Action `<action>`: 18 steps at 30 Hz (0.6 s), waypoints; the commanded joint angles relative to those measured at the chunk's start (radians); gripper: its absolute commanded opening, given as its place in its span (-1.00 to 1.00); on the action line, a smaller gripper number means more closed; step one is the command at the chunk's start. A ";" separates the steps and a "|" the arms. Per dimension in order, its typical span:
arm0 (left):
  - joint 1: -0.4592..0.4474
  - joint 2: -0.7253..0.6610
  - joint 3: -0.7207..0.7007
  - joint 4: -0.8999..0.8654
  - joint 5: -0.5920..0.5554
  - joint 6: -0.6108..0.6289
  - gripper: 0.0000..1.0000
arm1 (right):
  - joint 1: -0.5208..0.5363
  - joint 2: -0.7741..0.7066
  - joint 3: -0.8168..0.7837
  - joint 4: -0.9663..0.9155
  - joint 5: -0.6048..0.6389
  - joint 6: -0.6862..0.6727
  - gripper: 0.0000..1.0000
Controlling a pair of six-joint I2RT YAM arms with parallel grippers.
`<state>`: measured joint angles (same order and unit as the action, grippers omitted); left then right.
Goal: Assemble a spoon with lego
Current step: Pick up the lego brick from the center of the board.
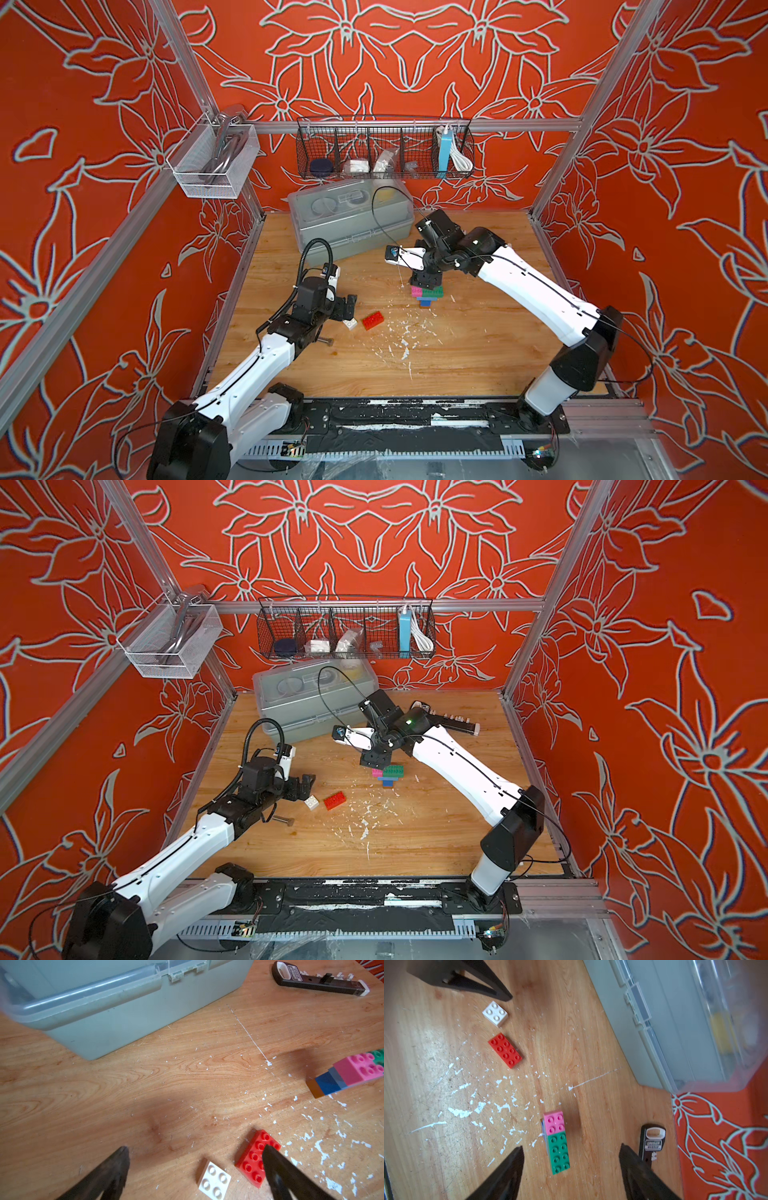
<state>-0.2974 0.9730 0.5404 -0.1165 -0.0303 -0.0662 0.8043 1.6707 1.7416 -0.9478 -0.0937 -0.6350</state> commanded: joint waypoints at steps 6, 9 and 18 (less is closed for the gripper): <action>0.036 -0.041 -0.037 0.006 -0.039 -0.059 0.97 | 0.089 0.095 -0.001 0.063 -0.095 0.021 0.50; 0.040 -0.069 -0.048 0.002 -0.055 -0.063 0.96 | 0.107 0.131 -0.023 0.091 -0.128 0.027 0.50; 0.043 -0.128 -0.081 0.012 -0.092 -0.071 0.97 | 0.136 0.306 0.044 0.054 -0.199 -0.023 0.48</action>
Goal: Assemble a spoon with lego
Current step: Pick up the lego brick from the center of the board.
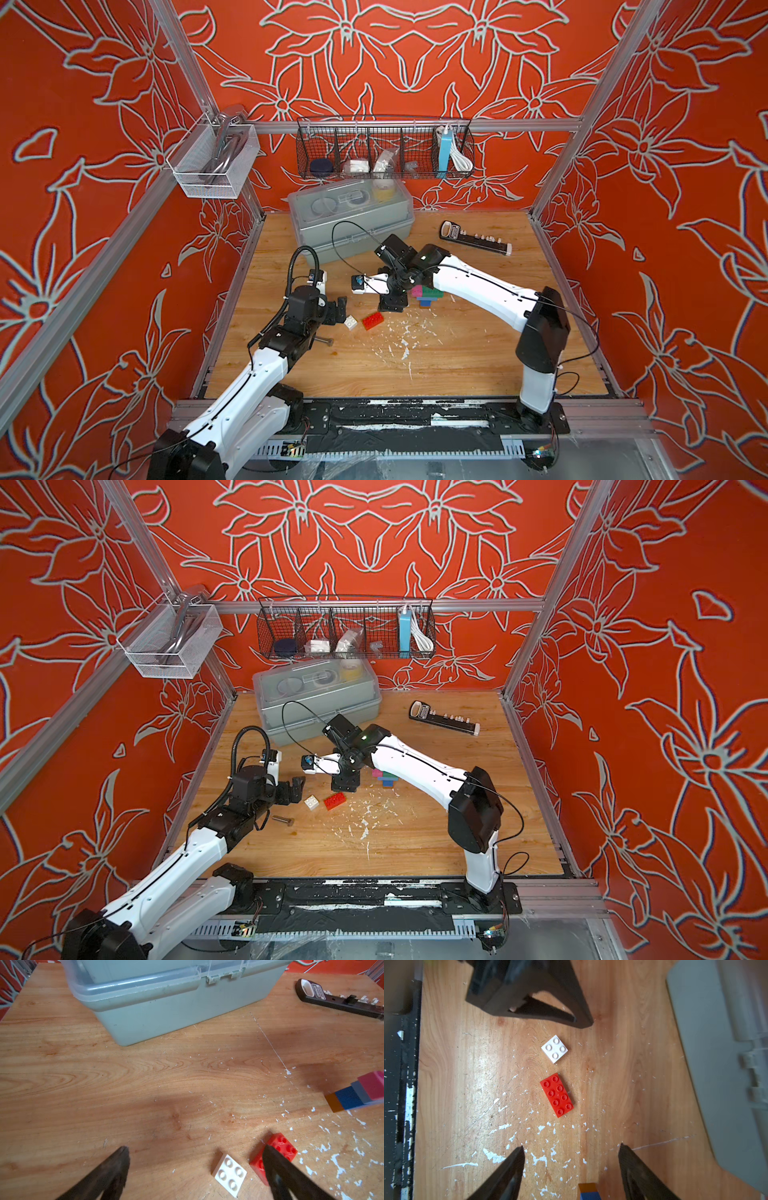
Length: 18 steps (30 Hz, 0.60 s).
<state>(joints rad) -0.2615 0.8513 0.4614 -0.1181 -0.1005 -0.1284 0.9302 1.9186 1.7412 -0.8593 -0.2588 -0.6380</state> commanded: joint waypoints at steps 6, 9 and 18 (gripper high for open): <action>0.008 -0.001 0.000 0.010 -0.032 -0.013 0.97 | 0.010 0.172 0.068 -0.030 -0.028 -0.069 0.46; 0.008 -0.010 -0.002 0.005 -0.046 -0.019 0.96 | 0.010 0.216 0.089 -0.019 -0.032 -0.064 0.46; 0.008 -0.075 -0.008 -0.092 -0.188 -0.006 0.96 | 0.010 0.303 0.121 -0.015 -0.041 -0.052 0.36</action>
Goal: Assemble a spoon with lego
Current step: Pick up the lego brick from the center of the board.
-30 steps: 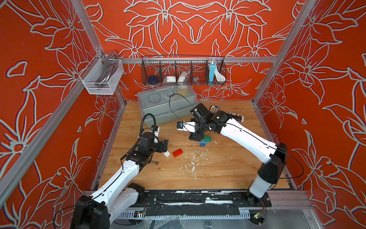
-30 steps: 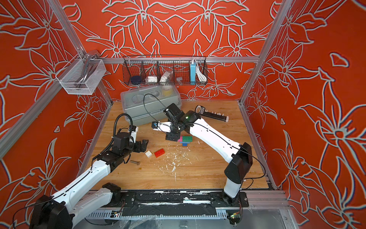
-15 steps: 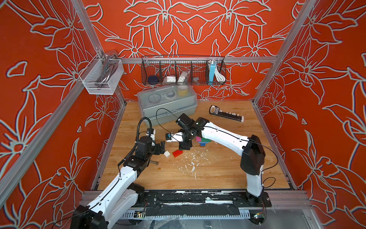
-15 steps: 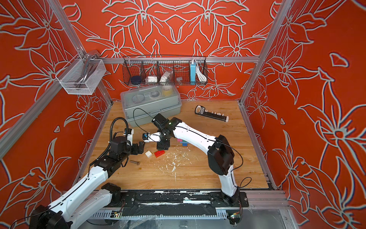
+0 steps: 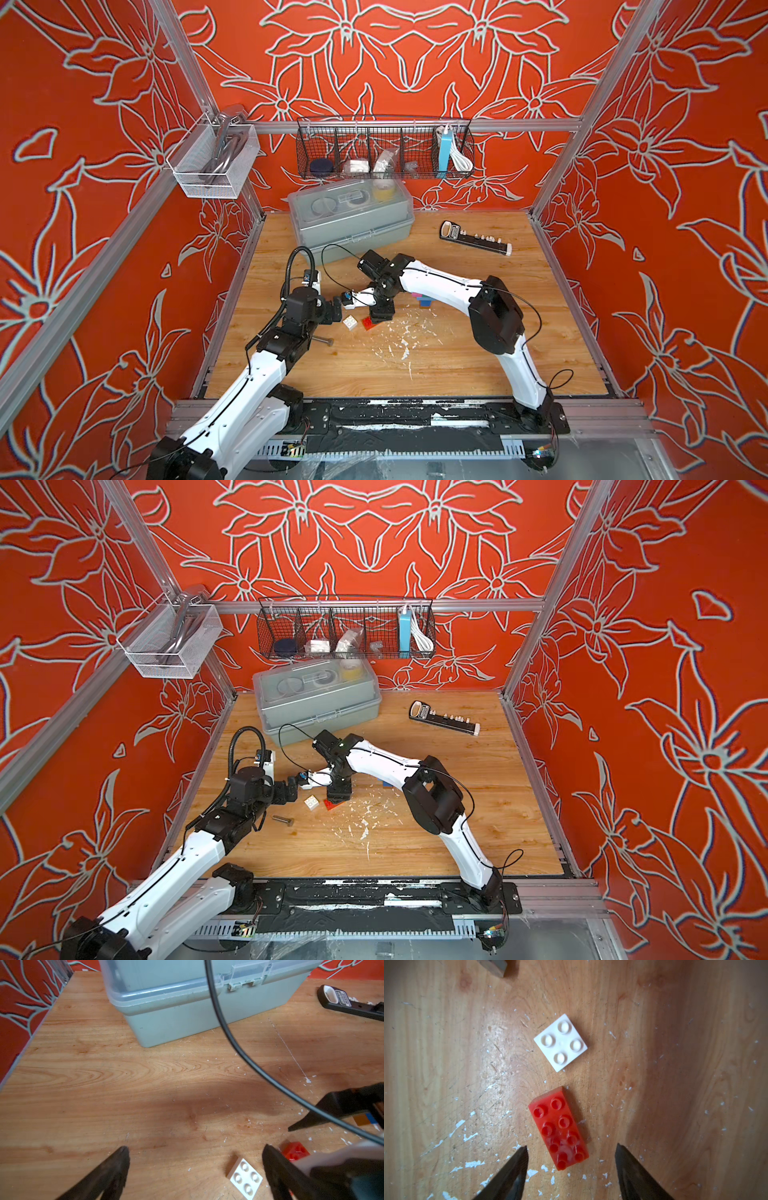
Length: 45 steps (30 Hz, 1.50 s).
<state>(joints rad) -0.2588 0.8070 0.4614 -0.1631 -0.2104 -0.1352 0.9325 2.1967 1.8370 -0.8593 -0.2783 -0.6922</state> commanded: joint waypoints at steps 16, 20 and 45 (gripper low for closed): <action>-0.005 -0.159 -0.104 -0.006 -0.204 0.011 0.96 | 0.009 0.031 -0.049 0.008 0.002 0.031 -0.03; -0.005 -0.145 -0.091 -0.010 -0.197 0.010 0.96 | 0.009 0.007 -0.095 0.019 0.057 0.064 -0.27; -0.005 -0.131 -0.074 -0.004 -0.150 0.014 0.96 | 0.032 -0.002 -0.072 0.040 0.090 0.161 0.02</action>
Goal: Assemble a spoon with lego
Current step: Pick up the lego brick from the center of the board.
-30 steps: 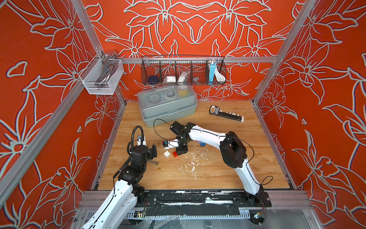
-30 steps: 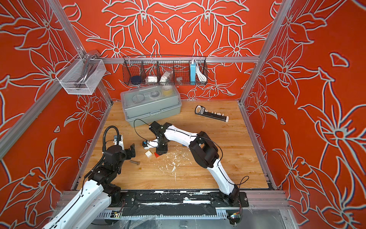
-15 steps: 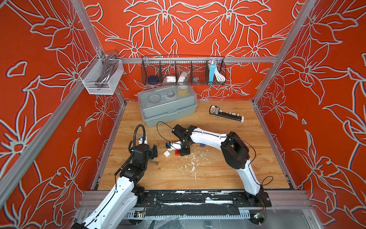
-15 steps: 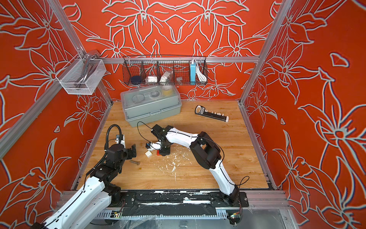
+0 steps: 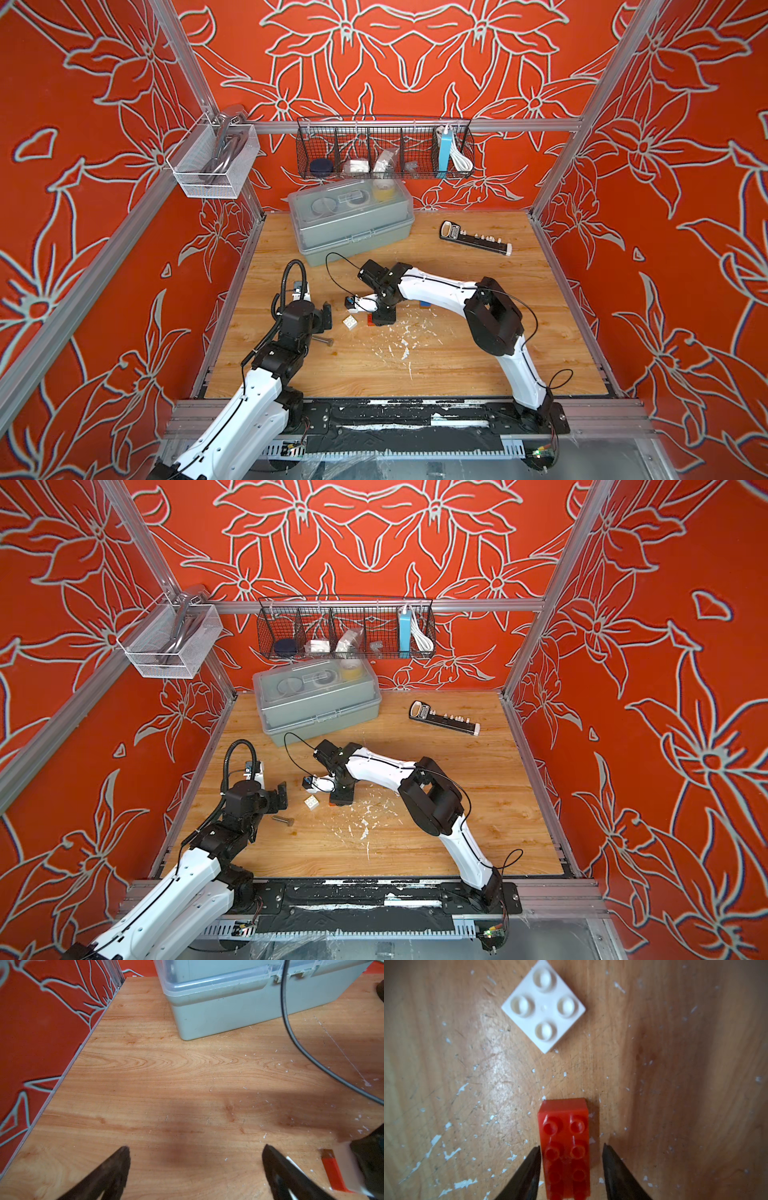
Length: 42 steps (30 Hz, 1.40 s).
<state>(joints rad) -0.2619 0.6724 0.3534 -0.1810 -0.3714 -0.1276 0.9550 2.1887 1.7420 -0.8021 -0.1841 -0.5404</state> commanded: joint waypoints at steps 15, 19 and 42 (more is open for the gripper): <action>-0.002 0.015 0.040 0.015 0.025 0.010 0.96 | 0.018 0.047 0.046 -0.028 0.000 0.009 -0.10; -0.003 0.015 0.040 0.015 0.025 0.011 0.96 | 0.018 0.054 0.054 -0.037 0.011 0.005 -0.39; -0.007 0.155 0.054 0.233 0.447 0.059 0.96 | -0.265 -0.391 0.086 -0.333 0.158 -0.360 -1.00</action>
<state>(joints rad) -0.2630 0.7948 0.3771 -0.0387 -0.0742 -0.0902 0.7097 1.8145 1.8645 -1.0302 -0.0719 -0.7601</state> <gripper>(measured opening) 0.982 0.334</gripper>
